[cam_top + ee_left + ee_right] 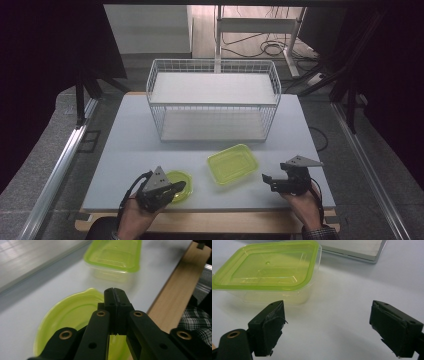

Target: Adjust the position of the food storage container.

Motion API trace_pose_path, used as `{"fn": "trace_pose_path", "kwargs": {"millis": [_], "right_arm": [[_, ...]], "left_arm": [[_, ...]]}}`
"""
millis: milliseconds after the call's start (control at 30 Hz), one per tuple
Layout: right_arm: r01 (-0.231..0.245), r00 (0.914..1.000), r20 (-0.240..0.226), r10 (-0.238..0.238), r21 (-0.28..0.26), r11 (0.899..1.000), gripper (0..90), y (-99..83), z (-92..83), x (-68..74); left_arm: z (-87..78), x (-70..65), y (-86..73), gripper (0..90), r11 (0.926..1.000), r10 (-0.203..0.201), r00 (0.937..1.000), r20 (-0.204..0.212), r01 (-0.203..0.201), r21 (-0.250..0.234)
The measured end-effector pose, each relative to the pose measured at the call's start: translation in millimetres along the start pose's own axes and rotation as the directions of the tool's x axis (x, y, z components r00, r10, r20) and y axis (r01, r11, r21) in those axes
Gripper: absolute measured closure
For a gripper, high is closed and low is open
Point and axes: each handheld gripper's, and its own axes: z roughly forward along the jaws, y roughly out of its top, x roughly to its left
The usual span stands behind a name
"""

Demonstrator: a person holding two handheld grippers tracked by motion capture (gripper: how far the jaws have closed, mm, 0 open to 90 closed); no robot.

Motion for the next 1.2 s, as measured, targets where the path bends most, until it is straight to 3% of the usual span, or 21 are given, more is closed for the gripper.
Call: {"fn": "trace_pose_path", "kwargs": {"millis": [100,300,633,900,1200], "right_arm": [[-0.001,1.0,0.001,0.001,0.002,1.0,13.5,-0.1,0.2,0.0],[-0.003,1.0,0.003,0.003,0.009,1.0,13.6,-0.6,1.0,0.0],[-0.011,0.9999,0.006,0.01,0.023,1.0,13.5,-1.5,2.2,-0.8],[-0.011,0.9999,0.009,0.01,0.027,1.0,13.6,-1.9,2.8,-1.2],[-0.012,0.9999,0.007,0.012,0.033,0.999,13.8,-2.4,3.8,-1.1]], "left_arm": [[6.8,-8.0,-0.1,90.0,0.9998,0.01,0.9997,0.023,-0.01,0.016],[15.3,-17.2,-2.3,90.0,0.998,0.02,0.9994,0.03,-0.021,0.059],[19.7,-16.5,-6.2,90.0,0.9965,-0.01,0.9991,0.04,0.007,0.084],[20.2,-9.0,-9.5,90.0,0.9941,-0.034,0.9993,0.016,0.032,0.103],[14.1,11.4,-15.3,90.0,0.9914,-0.075,0.9962,-0.044,0.079,0.105]]}}
